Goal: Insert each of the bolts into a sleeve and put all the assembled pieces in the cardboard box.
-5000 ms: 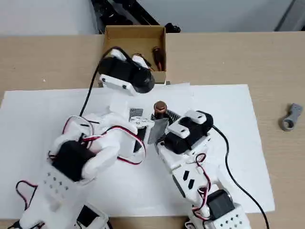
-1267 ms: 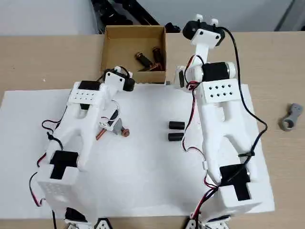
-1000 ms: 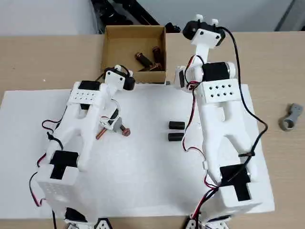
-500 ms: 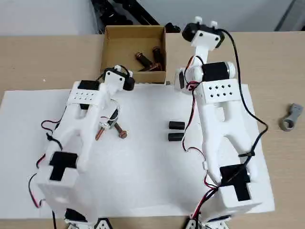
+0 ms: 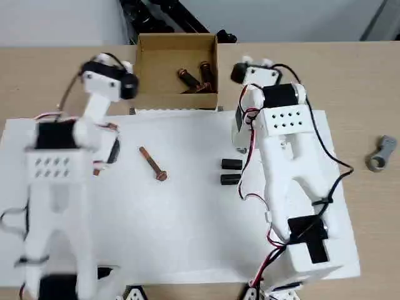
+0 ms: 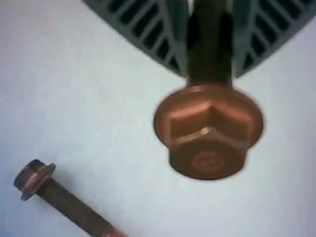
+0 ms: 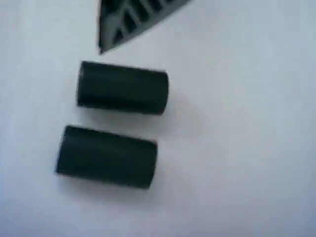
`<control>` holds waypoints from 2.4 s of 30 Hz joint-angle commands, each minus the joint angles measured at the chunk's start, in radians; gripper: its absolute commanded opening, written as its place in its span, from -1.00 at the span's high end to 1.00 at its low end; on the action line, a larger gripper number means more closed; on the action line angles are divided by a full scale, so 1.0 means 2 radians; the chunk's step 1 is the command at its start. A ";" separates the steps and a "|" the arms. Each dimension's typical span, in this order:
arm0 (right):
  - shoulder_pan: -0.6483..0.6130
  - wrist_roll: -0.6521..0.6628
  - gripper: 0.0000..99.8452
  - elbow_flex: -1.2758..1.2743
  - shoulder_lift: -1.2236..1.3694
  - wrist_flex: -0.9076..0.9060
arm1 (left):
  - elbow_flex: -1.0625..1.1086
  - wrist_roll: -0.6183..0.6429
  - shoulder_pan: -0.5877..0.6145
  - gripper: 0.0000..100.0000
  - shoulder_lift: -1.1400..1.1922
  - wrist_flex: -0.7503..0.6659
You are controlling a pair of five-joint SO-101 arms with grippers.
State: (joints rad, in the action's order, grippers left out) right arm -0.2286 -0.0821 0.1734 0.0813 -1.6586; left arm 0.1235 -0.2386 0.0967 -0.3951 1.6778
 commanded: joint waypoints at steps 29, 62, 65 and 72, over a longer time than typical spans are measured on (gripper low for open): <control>-0.036 0.469 0.57 0.005 0.128 0.069 | 0.125 0.051 0.009 0.99 -0.255 0.026; -0.040 0.482 0.99 0.005 0.229 0.127 | 0.125 0.048 0.009 0.99 -0.255 0.026; -0.040 0.482 0.99 0.005 0.170 0.126 | 0.125 0.048 0.009 0.99 -0.255 0.026; -0.040 0.481 0.99 0.004 0.001 0.098 | 0.125 0.048 0.009 0.99 -0.255 0.025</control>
State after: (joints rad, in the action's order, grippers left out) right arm -0.2992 0.8784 0.1703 0.2624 -1.4193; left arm 0.3813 -0.1450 0.1089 -0.8876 1.7254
